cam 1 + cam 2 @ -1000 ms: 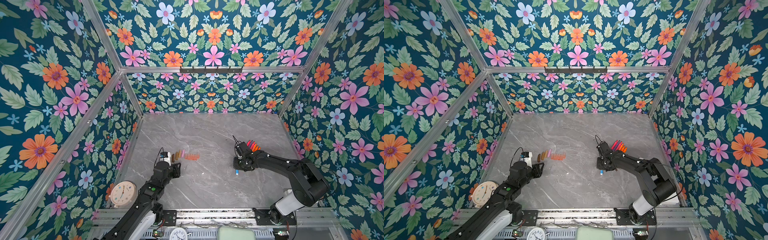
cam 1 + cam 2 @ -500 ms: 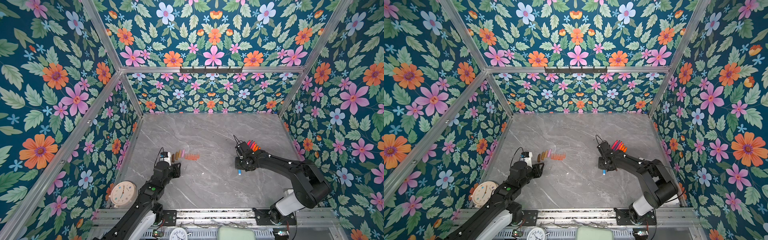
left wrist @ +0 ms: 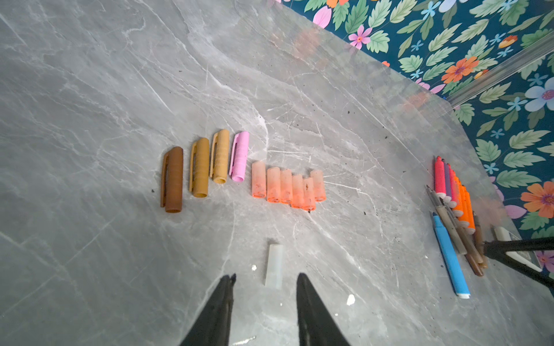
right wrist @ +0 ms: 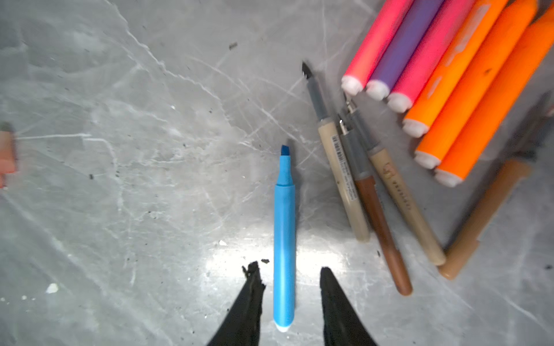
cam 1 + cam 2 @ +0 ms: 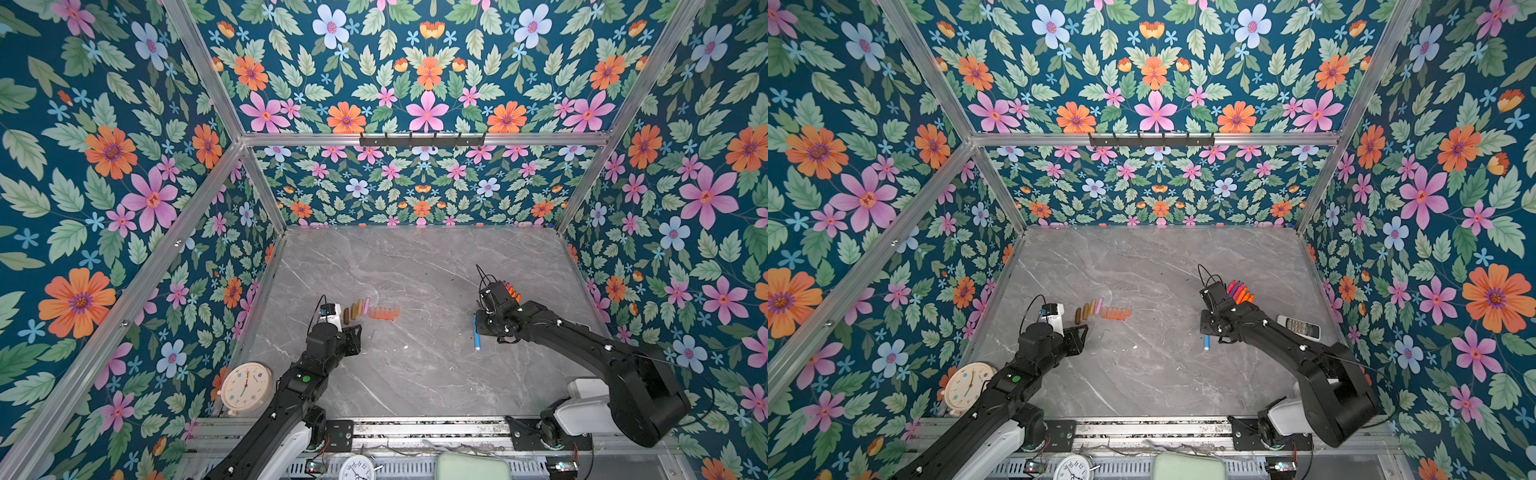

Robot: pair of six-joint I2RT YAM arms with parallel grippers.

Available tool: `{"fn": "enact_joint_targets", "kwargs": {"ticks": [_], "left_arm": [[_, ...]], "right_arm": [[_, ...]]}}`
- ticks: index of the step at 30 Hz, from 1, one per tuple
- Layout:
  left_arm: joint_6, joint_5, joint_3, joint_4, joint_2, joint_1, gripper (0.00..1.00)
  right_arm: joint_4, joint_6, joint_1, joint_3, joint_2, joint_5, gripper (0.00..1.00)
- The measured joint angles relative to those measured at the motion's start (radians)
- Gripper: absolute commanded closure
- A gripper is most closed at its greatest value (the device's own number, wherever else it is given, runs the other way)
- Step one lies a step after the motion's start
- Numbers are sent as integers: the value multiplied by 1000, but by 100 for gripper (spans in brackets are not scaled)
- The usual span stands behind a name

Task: Remove pen caps from pens
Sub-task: Place the pen at the center of the table, then reset both arms

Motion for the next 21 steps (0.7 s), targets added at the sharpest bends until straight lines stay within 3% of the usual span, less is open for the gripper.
{"fn": "enact_joint_targets", "kwargs": {"ticks": [6,7,10,12,17,19,21], "left_arm": [[-1,-25,-23,-1,-123,0,55],[-1,-34,-27,-1,-143,0,48],[0,-86,-34,0,-179,0,17],[-11,-156,-29,-5,-183,0,1],[-56,-378,28,-47,-176,0,0],[-55,-436,31,-35,-190,0,0],[-40,-491,15,-5,-214,0,0]], "right_arm": [[-9,-27,-1,-50,-307,83,66],[-9,-30,0,-63,-370,100,64],[-9,-58,0,-104,-535,151,63],[-11,-64,0,-128,-616,182,55],[-54,-81,0,-195,-815,245,10],[-65,-84,0,-217,-880,263,2],[-72,-89,0,-244,-929,277,1]]}}
